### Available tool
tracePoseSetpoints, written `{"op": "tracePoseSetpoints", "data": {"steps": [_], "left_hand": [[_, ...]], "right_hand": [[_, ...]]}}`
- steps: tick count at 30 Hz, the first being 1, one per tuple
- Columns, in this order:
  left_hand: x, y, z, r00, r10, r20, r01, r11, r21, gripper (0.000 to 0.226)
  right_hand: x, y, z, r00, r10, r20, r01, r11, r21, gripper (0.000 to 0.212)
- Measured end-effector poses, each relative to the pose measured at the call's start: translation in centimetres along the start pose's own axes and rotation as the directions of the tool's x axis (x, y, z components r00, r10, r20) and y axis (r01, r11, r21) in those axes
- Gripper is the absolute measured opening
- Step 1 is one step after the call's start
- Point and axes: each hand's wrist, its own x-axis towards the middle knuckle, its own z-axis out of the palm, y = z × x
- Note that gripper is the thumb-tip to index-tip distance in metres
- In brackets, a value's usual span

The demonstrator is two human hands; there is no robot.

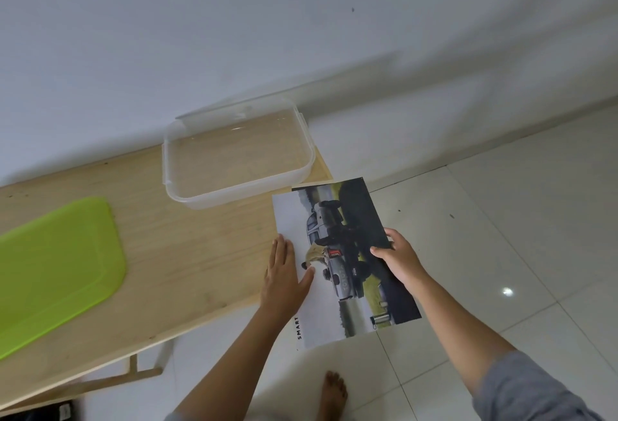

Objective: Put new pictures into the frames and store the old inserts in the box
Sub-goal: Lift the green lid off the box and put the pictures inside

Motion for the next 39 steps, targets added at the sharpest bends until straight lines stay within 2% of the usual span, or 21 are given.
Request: {"op": "tracePoseSetpoints", "data": {"steps": [8,12,18,22,25,32,35,39], "left_hand": [[-0.6,-0.9,-0.1,1.0,-0.008,-0.019,0.008,0.999,0.039,0.078],[-1.0,-1.4,-0.1,0.999,-0.036,-0.032,0.038,0.997,0.06,0.078],[-1.3,-1.6,-0.2,0.996,-0.074,-0.04,0.076,0.995,0.064,0.079],[-1.3,-1.3,-0.1,0.995,-0.083,-0.054,0.086,0.996,0.039,0.077],[-1.3,-1.2,0.0,0.994,-0.088,-0.058,0.091,0.995,0.036,0.076],[-1.0,-0.1,-1.1,0.993,-0.093,-0.07,0.089,0.995,-0.054,0.074],[0.0,1.1,-2.8,0.99,-0.044,-0.133,0.031,0.995,-0.096,0.074],[2.0,2.7,-7.5,0.95,0.054,-0.309,-0.103,0.984,-0.144,0.068]], "right_hand": [[-0.3,-0.5,1.2,0.984,-0.139,-0.111,0.127,0.985,-0.115,0.034],[-0.5,-0.9,1.7,0.966,-0.229,-0.121,0.201,0.958,-0.204,0.028],[-0.6,-0.5,1.7,0.936,-0.316,-0.157,0.26,0.918,-0.3,0.037],[-0.9,-0.5,1.6,0.91,-0.378,-0.173,0.305,0.89,-0.339,0.033],[-1.2,-0.8,1.2,0.911,-0.39,-0.131,0.335,0.889,-0.313,0.031],[-1.9,-2.7,-0.9,0.925,-0.377,-0.055,0.368,0.921,-0.127,0.033],[-2.3,-4.0,-2.5,0.915,-0.403,-0.013,0.401,0.913,-0.075,0.034],[-2.9,-6.4,-4.6,0.885,-0.453,0.108,0.459,0.887,-0.04,0.037]]}}
